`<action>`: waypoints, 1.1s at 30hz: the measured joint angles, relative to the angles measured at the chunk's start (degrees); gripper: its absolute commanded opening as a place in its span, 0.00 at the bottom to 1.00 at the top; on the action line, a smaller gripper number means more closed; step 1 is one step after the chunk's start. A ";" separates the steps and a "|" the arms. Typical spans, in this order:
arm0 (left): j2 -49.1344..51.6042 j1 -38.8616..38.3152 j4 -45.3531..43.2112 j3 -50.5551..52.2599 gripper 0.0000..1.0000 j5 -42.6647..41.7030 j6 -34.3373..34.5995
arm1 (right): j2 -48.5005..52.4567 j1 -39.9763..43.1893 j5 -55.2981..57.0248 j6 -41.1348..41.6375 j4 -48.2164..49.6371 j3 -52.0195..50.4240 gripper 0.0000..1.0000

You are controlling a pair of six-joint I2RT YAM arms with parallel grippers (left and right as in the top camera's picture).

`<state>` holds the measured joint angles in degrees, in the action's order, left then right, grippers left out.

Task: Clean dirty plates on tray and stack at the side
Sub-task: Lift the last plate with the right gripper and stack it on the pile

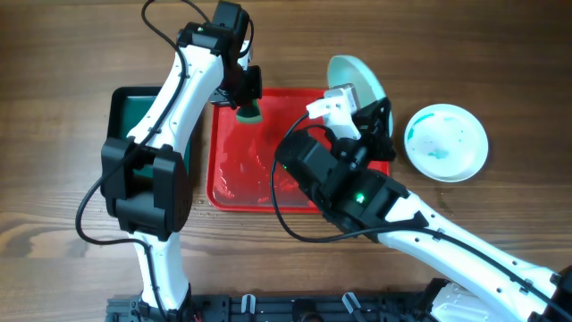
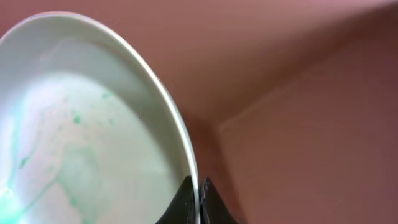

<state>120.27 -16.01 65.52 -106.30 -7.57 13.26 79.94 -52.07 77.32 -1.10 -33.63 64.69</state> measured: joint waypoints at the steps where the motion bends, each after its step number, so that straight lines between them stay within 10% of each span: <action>1: -0.02 0.00 0.00 0.00 0.04 0.00 0.00 | -0.04 0.04 -7.78 1.29 -2.56 -0.07 0.04; 7: 0.00 0.00 -0.02 0.00 0.04 0.00 0.00 | -0.07 10.97 -46.82 27.34 -10.95 -3.10 0.04; 14: -0.02 0.00 0.00 0.00 0.04 0.00 0.00 | -0.07 45.09 -76.85 27.82 -9.79 -3.61 0.04; 24: -0.02 -0.02 -0.02 -0.02 0.04 0.00 0.00 | -0.13 75.67 -78.31 25.29 1.29 -17.81 0.04; 30: 0.00 -0.02 -0.46 0.00 0.04 0.00 0.00 | 1.01 76.46 -77.59 25.31 10.29 -19.74 0.59; 33: 0.00 0.00 -0.48 0.00 0.04 0.00 0.00 | 1.49 76.46 -80.96 24.46 10.60 -19.63 0.65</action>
<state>120.27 -16.01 65.04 -106.30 -7.57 13.26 81.43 24.38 -3.64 23.35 -23.03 45.06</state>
